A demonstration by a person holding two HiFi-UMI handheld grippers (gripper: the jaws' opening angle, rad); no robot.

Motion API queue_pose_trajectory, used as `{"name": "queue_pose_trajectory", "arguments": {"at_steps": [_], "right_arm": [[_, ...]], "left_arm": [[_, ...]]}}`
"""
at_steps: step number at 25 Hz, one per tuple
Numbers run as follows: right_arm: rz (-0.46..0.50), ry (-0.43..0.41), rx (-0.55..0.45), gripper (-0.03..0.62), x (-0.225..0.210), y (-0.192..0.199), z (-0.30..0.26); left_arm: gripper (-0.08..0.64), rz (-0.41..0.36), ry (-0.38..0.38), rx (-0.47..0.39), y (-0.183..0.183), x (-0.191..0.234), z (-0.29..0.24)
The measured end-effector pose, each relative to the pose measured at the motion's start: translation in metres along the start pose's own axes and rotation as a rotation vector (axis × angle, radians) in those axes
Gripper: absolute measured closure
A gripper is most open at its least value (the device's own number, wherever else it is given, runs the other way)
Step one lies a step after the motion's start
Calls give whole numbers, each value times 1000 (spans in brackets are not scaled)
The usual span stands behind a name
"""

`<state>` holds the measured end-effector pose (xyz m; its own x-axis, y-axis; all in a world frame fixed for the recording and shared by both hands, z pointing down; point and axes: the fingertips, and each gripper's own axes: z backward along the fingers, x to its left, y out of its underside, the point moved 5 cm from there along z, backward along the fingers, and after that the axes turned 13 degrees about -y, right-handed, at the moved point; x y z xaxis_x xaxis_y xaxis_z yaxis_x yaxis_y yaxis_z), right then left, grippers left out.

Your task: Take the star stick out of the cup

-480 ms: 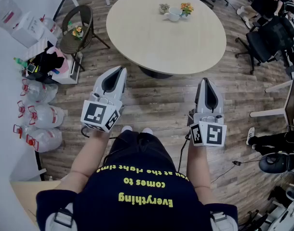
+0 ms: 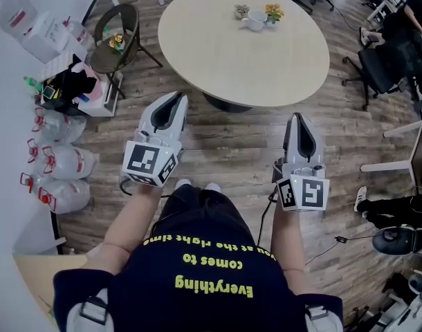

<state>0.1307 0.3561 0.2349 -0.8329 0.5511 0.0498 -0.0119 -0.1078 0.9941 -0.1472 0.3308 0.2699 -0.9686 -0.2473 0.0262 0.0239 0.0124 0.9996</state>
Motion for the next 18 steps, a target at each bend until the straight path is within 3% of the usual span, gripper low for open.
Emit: {"name": "queue_pose_trajectory", "arguments": {"at_steps": [2,7,10,18], "right_arm": [[-30,-17,4,545,1,3,-2],[-60,1,-7,368,-6,6,-5],[-54,15,-7,321,-9,8,-13],[-66,20,17,305,-23,19,-54]], "left_arm": [[461,2,-17,13,1,2,-1],[296,-7,-55,37,2,5,-7],[272,-5,-62,45,4,10,-14],[268,11,-54,52,10,32,-58]]}}
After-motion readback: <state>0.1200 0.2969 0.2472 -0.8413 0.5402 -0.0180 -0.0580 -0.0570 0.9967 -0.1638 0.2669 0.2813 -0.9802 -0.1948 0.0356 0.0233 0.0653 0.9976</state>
